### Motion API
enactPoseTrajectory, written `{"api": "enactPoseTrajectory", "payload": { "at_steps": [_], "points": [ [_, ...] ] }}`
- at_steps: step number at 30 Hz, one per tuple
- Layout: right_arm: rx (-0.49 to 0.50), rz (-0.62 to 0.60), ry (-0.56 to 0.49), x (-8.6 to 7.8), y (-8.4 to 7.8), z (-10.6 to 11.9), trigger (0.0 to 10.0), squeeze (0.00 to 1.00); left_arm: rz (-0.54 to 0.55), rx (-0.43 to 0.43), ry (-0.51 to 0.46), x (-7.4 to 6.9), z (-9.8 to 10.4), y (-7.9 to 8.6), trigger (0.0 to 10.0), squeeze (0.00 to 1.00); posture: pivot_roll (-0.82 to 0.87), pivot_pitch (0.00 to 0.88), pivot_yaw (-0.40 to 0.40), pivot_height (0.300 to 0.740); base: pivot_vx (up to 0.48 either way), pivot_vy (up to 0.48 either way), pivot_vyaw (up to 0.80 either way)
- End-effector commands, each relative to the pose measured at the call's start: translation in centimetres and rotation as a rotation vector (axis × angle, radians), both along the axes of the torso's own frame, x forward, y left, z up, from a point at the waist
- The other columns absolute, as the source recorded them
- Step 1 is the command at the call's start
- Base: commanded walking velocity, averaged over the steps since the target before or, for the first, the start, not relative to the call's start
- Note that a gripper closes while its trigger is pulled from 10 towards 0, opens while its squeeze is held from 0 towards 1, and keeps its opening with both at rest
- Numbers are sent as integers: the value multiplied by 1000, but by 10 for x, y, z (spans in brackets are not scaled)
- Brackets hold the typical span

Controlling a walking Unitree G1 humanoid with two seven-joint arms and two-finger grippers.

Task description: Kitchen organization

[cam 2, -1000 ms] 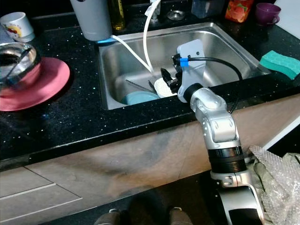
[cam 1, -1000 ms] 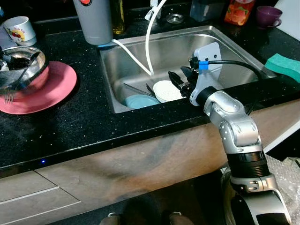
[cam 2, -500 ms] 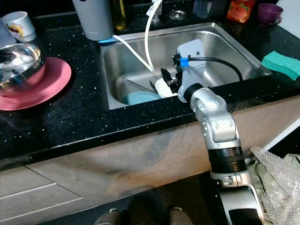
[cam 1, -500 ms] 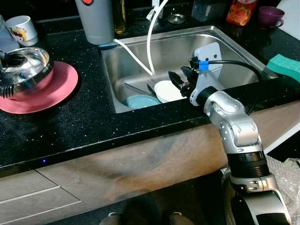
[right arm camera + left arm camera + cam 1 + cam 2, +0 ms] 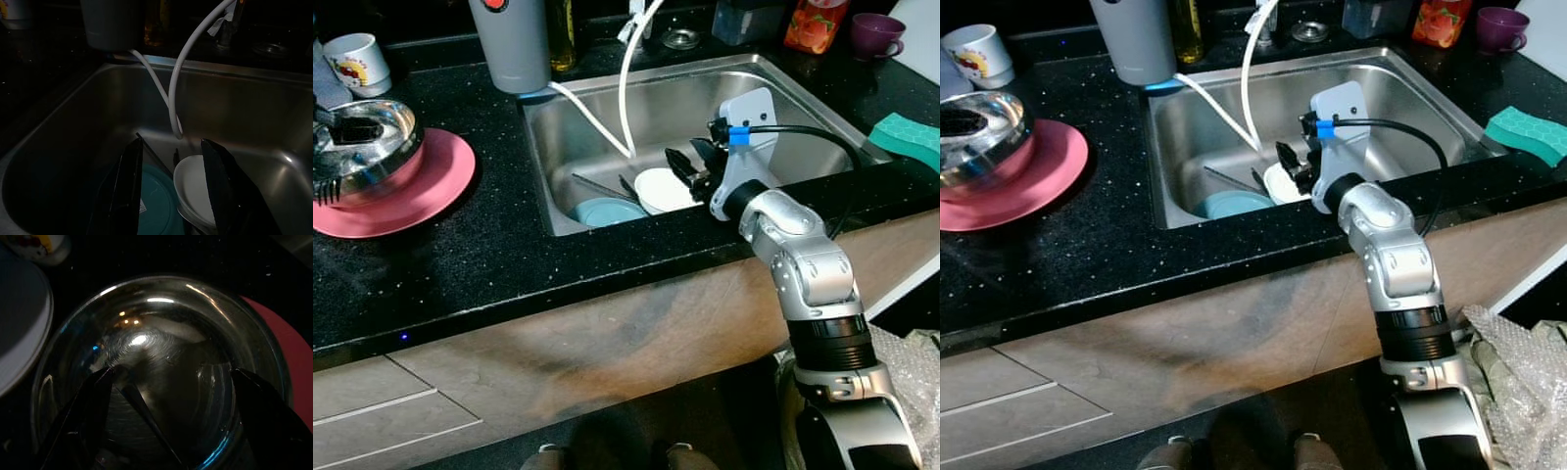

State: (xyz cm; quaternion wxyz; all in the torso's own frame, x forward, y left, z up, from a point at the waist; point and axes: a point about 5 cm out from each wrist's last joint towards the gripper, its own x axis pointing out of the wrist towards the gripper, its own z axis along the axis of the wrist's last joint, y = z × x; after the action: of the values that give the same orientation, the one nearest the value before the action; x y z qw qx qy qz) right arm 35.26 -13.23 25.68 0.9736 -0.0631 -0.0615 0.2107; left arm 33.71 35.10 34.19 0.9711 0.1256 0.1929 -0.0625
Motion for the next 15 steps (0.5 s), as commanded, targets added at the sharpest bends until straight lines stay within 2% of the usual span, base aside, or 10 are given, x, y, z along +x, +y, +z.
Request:
{"api": "enactPoseTrajectory", "payload": {
  "at_steps": [1,7,15],
  "points": [
    [-9,-4,3,1,-1,1,10000,0,8,-25,20,0,-6,0,10000,0,49,142,5,740,0,0,0],
    [-8,-1,2,1,0,1,10000,0,8,-49,84,-2,-21,1,10000,0,52,142,3,740,0,0,0],
    [-9,0,1,1,0,1,10000,0,19,-59,78,0,-26,2,10000,0,48,139,0,740,0,0,0]
  ]
}}
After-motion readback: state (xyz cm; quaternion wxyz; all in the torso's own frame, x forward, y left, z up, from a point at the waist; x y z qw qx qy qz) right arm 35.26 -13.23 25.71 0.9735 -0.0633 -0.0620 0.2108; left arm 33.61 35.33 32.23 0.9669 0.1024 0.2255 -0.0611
